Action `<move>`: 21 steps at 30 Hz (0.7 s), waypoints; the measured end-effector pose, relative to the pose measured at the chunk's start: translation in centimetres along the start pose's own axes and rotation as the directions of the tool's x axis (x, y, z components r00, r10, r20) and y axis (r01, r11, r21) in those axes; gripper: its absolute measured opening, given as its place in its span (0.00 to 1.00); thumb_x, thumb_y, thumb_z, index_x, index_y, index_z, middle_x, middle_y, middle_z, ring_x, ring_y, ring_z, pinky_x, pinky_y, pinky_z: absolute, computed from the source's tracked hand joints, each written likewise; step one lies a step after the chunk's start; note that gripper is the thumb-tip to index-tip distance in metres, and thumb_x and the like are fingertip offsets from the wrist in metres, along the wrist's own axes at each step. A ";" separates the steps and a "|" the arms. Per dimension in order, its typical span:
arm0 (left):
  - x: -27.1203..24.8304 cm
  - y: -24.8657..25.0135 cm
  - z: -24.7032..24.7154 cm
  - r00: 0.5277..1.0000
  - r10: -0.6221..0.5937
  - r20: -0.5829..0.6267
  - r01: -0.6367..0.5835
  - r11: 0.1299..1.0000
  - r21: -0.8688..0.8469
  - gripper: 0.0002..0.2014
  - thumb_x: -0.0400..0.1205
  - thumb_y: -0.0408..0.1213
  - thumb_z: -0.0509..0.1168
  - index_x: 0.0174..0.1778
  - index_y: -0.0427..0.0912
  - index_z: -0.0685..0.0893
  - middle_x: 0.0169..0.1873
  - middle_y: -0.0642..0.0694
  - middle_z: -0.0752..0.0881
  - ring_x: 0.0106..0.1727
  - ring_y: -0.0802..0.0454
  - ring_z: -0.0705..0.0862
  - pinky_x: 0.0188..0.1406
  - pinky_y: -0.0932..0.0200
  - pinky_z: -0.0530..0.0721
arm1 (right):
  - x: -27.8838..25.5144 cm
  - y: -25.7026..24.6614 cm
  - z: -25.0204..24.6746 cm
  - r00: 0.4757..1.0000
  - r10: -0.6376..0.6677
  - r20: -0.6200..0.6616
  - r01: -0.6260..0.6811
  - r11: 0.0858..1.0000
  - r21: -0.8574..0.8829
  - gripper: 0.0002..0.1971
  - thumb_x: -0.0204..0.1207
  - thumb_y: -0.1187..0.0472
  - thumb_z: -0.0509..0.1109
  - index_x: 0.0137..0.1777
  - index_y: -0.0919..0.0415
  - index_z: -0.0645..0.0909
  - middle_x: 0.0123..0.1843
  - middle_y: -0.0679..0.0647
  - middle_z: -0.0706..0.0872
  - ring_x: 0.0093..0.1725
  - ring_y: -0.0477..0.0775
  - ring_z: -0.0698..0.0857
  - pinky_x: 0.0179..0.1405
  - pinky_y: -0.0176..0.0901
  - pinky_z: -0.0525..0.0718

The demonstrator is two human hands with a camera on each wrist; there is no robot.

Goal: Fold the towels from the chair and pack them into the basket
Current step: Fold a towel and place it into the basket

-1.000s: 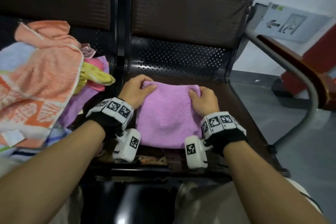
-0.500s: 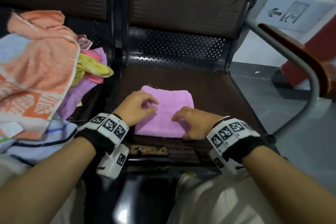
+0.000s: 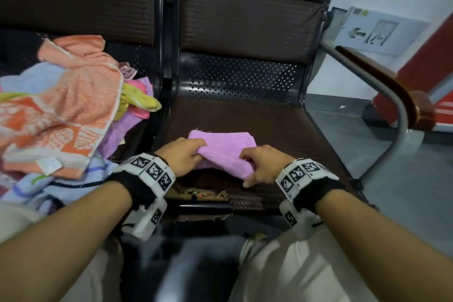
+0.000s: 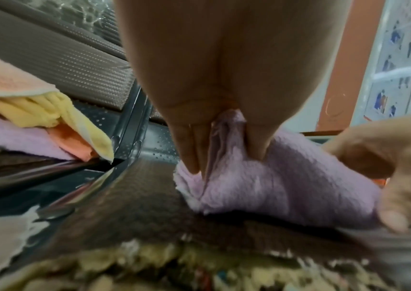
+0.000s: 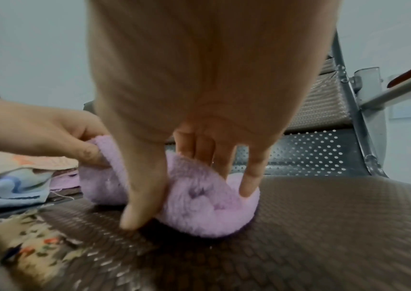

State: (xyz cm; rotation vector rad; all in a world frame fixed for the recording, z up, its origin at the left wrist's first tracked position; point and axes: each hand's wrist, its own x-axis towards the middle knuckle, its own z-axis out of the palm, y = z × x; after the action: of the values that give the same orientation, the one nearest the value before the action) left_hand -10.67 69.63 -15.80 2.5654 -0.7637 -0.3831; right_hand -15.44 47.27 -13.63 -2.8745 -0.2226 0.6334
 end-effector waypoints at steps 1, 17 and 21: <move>0.1 -0.1 -0.3 1.000 -0.008 0.021 0.009 1.000 -0.007 0.07 0.82 0.39 0.61 0.53 0.44 0.80 0.50 0.38 0.85 0.54 0.39 0.83 0.53 0.52 0.79 | 0.2 -0.1 0.0 1.000 -0.004 -0.022 0.004 1.000 -0.025 0.25 0.68 0.53 0.78 0.65 0.55 0.78 0.59 0.58 0.83 0.60 0.59 0.81 0.57 0.42 0.78; 5.3 -5.2 -0.3 0.996 -0.054 0.077 0.055 0.998 -0.021 0.13 0.82 0.37 0.63 0.62 0.43 0.81 0.50 0.46 0.75 0.54 0.48 0.80 0.63 0.54 0.75 | 7.5 2.8 -0.7 0.938 0.308 -0.157 -0.245 0.913 0.327 0.14 0.74 0.51 0.71 0.57 0.55 0.81 0.56 0.56 0.86 0.48 0.51 0.79 0.47 0.39 0.74; 6.2 -6.0 0.1 0.992 -0.055 0.118 0.059 0.998 -0.035 0.12 0.82 0.37 0.63 0.62 0.43 0.81 0.52 0.44 0.77 0.57 0.47 0.81 0.64 0.52 0.75 | 8.5 3.8 -0.6 0.909 0.417 -0.012 -0.405 0.888 0.220 0.30 0.73 0.32 0.65 0.59 0.59 0.81 0.62 0.59 0.85 0.56 0.57 0.83 0.51 0.42 0.78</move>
State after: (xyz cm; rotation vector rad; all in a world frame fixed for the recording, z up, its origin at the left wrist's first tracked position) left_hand -3.01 70.59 -19.53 2.5514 -0.7178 -0.5647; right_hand -7.20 45.04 -17.34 -2.7350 0.4529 0.5932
